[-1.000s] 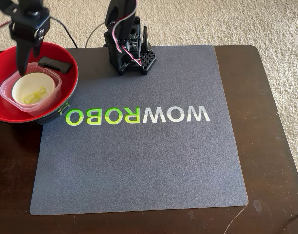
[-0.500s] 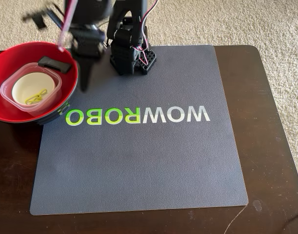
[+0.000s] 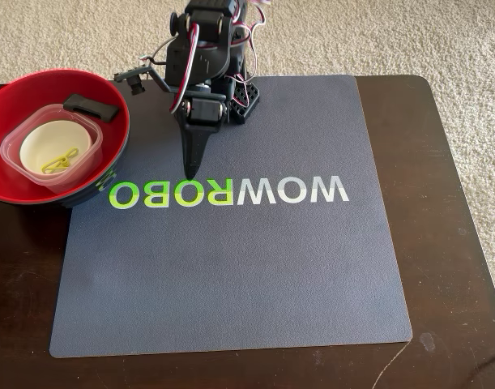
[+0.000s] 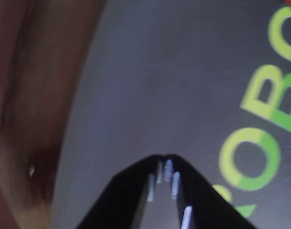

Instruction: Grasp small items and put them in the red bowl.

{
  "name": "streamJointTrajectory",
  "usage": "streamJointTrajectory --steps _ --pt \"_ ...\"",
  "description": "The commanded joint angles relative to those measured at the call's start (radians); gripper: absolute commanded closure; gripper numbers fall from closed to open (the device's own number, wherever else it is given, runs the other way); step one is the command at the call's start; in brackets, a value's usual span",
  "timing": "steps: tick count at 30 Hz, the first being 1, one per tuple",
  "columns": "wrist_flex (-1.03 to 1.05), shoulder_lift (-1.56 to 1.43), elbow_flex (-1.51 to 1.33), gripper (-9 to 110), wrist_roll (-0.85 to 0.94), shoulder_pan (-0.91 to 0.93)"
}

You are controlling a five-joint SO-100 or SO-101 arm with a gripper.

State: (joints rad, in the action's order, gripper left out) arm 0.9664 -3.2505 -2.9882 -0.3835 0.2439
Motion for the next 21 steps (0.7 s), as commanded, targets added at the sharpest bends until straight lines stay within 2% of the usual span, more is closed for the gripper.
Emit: streamJointTrajectory --steps 1,7,13,16,18,21 --pt "-0.005 -0.040 -0.021 102 0.029 0.005" --pt "-0.005 -0.040 -0.066 101 0.035 -0.095" --pt "0.025 -0.040 -0.055 99 0.020 -0.054" --pt "0.048 -0.040 -0.060 98 -0.092 -0.049" --pt "0.051 -0.040 -0.063 101 -0.143 -0.094" --pt "0.041 -0.041 -0.060 101 -0.057 -0.167"
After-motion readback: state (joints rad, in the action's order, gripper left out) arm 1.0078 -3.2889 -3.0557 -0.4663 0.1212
